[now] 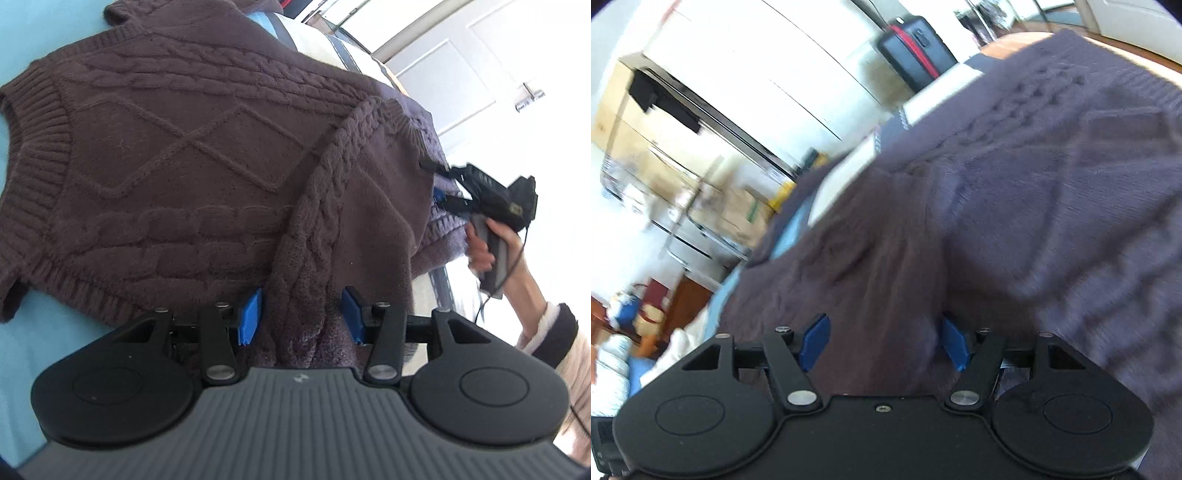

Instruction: Fold clothes

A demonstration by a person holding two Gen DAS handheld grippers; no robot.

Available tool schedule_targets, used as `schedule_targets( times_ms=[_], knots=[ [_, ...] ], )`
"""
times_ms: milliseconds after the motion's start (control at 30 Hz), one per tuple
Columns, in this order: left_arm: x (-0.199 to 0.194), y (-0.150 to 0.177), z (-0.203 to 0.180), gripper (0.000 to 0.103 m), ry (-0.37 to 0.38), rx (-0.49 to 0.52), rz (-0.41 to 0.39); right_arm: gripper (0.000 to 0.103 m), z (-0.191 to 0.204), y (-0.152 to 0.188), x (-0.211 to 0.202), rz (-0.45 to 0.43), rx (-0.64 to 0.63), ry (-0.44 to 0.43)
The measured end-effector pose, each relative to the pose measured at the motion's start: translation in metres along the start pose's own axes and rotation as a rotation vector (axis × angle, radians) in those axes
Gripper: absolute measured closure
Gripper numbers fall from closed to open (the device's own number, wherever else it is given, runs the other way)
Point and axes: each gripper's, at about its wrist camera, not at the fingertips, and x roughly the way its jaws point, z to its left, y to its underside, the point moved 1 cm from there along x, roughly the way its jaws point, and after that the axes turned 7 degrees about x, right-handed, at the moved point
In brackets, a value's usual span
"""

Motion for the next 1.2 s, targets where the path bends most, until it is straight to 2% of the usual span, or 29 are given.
schedule_targets(
  times_ms=[33, 67, 100, 133, 167, 267, 333, 400, 433, 467, 567, 600, 633, 667, 733, 767, 800, 867, 933, 1000, 1033, 1067, 1133, 1200],
  knots=[
    [0.002, 0.001, 0.0, 0.057, -0.004, 0.009, 0.0, 0.031, 0.002, -0.006, 0.005, -0.008, -0.035, -0.002],
    [0.004, 0.002, 0.002, 0.057, -0.006, 0.013, 0.001, 0.037, 0.005, -0.012, 0.01, -0.015, -0.074, -0.004],
    [0.006, 0.003, 0.004, 0.057, -0.007, 0.017, 0.0, 0.08, 0.016, -0.016, 0.014, -0.018, -0.149, -0.002],
    [0.006, 0.001, 0.003, 0.057, -0.002, 0.02, -0.004, 0.089, 0.026, -0.021, 0.017, -0.026, -0.218, -0.001],
    [0.006, -0.001, 0.003, 0.057, 0.002, 0.023, -0.009, 0.089, 0.028, -0.028, 0.012, -0.074, -0.233, -0.005],
    [0.008, -0.006, 0.001, 0.057, 0.009, 0.031, -0.023, 0.089, 0.032, -0.048, -0.02, -0.335, -0.215, -0.031],
    [0.011, -0.009, 0.001, 0.057, -0.034, 0.038, -0.019, 0.088, 0.024, -0.069, -0.022, -0.335, -0.21, 0.005],
    [0.017, -0.011, 0.003, 0.057, -0.039, 0.04, 0.004, 0.085, 0.011, -0.08, -0.011, -0.252, -0.215, 0.071],
    [0.019, -0.013, 0.005, 0.057, -0.035, 0.032, 0.009, 0.083, 0.005, -0.08, -0.004, -0.221, -0.234, 0.131],
    [0.018, -0.013, 0.006, 0.057, -0.03, 0.02, 0.017, 0.079, -0.003, -0.077, 0.001, -0.217, -0.252, 0.176],
    [0.014, -0.012, 0.007, 0.065, -0.031, 0.01, 0.025, 0.08, -0.024, -0.074, 0.008, -0.232, -0.218, 0.153],
    [0.012, -0.012, 0.005, 0.078, -0.032, 0.019, 0.018, 0.084, -0.025, -0.078, 0.008, -0.243, -0.211, 0.14],
    [0.01, -0.012, 0.004, 0.085, -0.037, 0.027, 0.008, 0.085, -0.025, -0.081, 0.009, -0.256, -0.207, 0.127],
    [0.008, -0.013, 0.003, 0.088, -0.059, 0.035, -0.012, 0.085, -0.015, -0.083, 0.011, -0.28, -0.228, 0.118],
    [0.006, -0.015, 0.001, 0.088, -0.133, 0.052, -0.051, 0.085, 0.001, -0.088, 0.013, -0.32, -0.274, 0.126],
    [0.003, -0.015, 0.0, 0.089, -0.185, 0.061, -0.071, 0.079, 0.006, -0.086, 0.012, -0.32, -0.285, 0.174],
    [0.0, -0.016, -0.001, 0.09, -0.231, 0.068, -0.091, 0.066, 0.011, -0.083, 0.01, -0.319, -0.297, 0.224],
    [-0.006, -0.016, -0.001, 0.09, -0.26, 0.067, -0.12, 0.055, 0.027, -0.076, 0.007, -0.318, -0.353, 0.363],
    [-0.018, -0.015, -0.002, 0.09, -0.221, 0.058, -0.154, 0.04, 0.043, -0.066, 0.001, -0.296, -0.43, 0.483],
    [-0.031, -0.013, -0.002, 0.084, -0.193, 0.072, -0.181, 0.021, 0.048, -0.043, -0.013, -0.223, -0.536, 0.529],
    [-0.033, -0.013, -0.002, 0.082, -0.178, 0.076, -0.176, 0.02, 0.051, -0.03, -0.018, -0.169, -0.598, 0.531],
    [-0.034, -0.012, -0.001, 0.078, -0.163, 0.076, -0.169, 0.02, 0.058, -0.016, -0.018, -0.092, -0.685, 0.47],
    [-0.03, -0.011, 0.001, 0.072, -0.129, 0.044, -0.134, 0.02, 0.071, 0.008, -0.019, 0.016, -0.777, 0.348],
    [-0.027, -0.01, 0.004, 0.06, -0.101, 0.011, -0.104, 0.02, 0.087, 0.025, -0.013, 0.128, -0.772, 0.222]
  ],
)
